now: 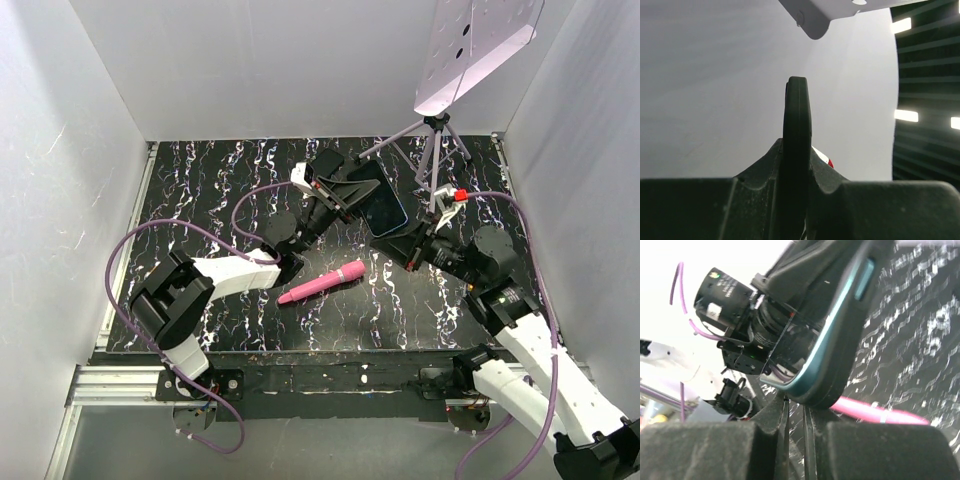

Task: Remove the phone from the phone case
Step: Remove the phone case from the phone.

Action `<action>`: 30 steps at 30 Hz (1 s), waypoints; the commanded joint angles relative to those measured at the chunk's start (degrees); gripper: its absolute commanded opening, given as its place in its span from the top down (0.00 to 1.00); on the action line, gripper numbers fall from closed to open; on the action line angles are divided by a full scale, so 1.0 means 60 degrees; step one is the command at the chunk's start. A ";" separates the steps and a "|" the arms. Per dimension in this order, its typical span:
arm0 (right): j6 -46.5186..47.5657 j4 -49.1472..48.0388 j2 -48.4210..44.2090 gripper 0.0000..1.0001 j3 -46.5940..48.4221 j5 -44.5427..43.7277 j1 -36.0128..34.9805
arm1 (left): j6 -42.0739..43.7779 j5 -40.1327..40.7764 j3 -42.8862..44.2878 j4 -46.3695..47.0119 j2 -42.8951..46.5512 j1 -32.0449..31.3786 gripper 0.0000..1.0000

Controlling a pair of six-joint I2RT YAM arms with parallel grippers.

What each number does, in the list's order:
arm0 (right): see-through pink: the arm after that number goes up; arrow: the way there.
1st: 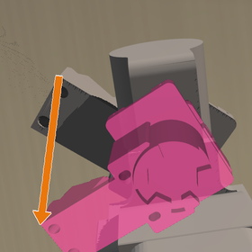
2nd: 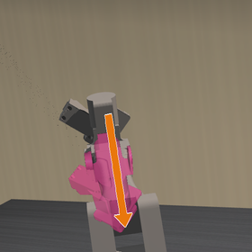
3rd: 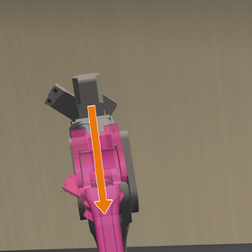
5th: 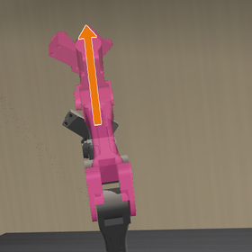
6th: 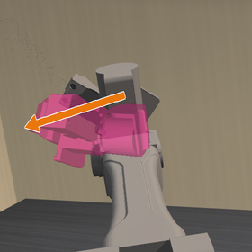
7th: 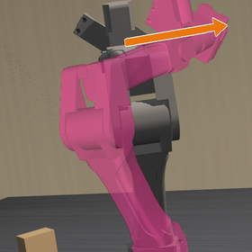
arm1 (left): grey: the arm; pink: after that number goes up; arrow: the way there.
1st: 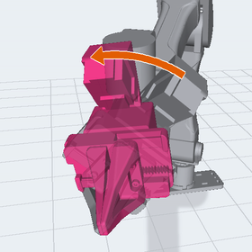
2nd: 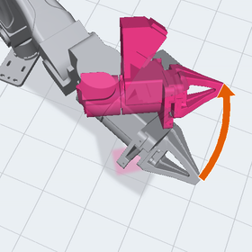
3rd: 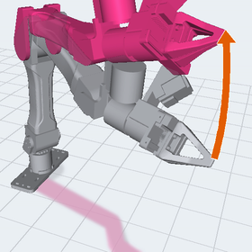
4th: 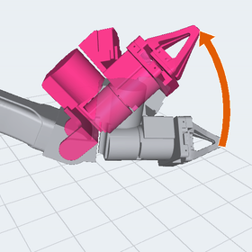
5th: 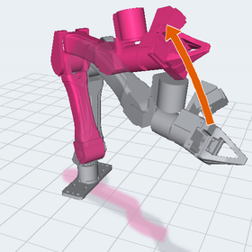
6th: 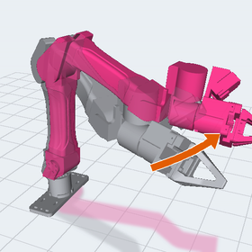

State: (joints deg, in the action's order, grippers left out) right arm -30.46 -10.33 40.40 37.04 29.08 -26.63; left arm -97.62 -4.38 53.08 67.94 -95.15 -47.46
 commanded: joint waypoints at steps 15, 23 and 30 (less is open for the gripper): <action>-0.1836 0.7055 -0.0159 0.27 0.2848 -0.0294 0.0542 | 0.1885 -0.1144 -0.0776 0.2095 0.1650 0.1084 1.00; -0.3229 0.5062 0.0605 0.54 0.3656 0.1232 0.0864 | 0.2559 -0.1627 -0.0614 0.1217 0.1943 0.1084 1.00; -0.3449 0.4608 0.0678 0.65 0.3847 0.1555 0.1040 | 0.2677 -0.1774 -0.0585 0.1010 0.1929 0.1099 1.00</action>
State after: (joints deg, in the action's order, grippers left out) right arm -49.32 22.41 45.12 56.90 35.62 -20.97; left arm -82.46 -14.41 46.87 71.96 -87.11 -40.99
